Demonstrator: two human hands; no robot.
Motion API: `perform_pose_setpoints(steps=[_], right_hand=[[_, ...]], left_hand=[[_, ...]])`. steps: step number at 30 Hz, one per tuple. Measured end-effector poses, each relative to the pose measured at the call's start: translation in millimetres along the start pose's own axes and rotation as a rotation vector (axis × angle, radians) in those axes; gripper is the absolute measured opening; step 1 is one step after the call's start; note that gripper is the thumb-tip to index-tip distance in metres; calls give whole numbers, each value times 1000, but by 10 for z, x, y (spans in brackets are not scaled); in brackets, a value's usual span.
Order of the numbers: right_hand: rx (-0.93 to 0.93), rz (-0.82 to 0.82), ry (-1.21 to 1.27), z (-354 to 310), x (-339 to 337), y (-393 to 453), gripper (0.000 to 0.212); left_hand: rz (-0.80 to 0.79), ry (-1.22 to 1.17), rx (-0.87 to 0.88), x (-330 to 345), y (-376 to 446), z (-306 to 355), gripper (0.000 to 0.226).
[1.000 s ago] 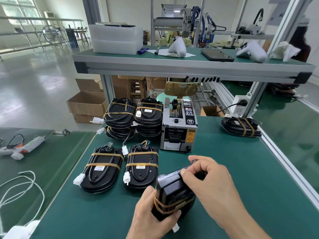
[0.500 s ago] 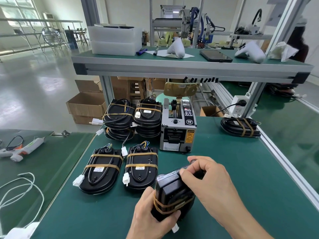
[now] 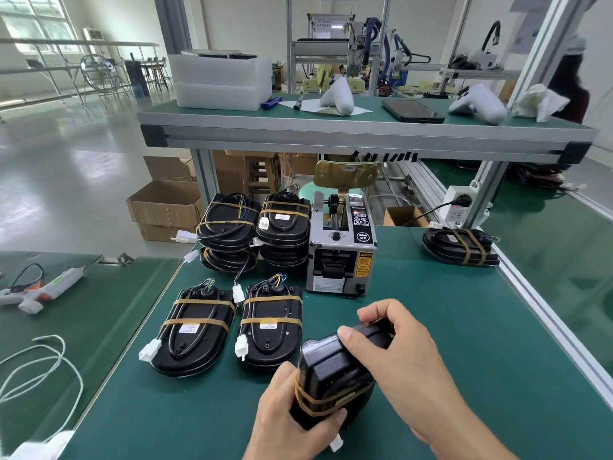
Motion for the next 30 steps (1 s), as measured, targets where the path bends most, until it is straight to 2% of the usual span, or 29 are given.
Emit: perform_pose_setpoints(steps=[7,14,20,23,25,27,29,30], right_hand=[[33,15,82,61,23,17,21],[35,49,123,69,34,46,14],[52,22,274,161,29,93,26],[50,-19,445,270,15,120,20],[60,-99,555,381,40,119,31],[141,-112,622,571,103,115,39],[223,-94,580,779,197,50,35],[206,-87,499,843,245,-7,32]], left_hand=[[-35,-3,-37,10,16,-10,49],[-43,9,-64,5,17,-28,43],[-35,12,-85,11,4,33,41],[-7,11,-105,9,-12,35,43],[27,4,-134,0,-28,36,43],[56,-6,-193,6,-39,7,40],[72,8,-242,0,-36,-7,37],[74,16,-251,3,-39,-27,36]])
Point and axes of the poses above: each hand's wrist, its own y-axis towards the middle knuckle, its own x-axis out of the palm, z = x × y, the point moved 3 cm from there along y, towards the middle knuckle, and after that the axes turned 8 degrees about -y, right-handed, at the moved point
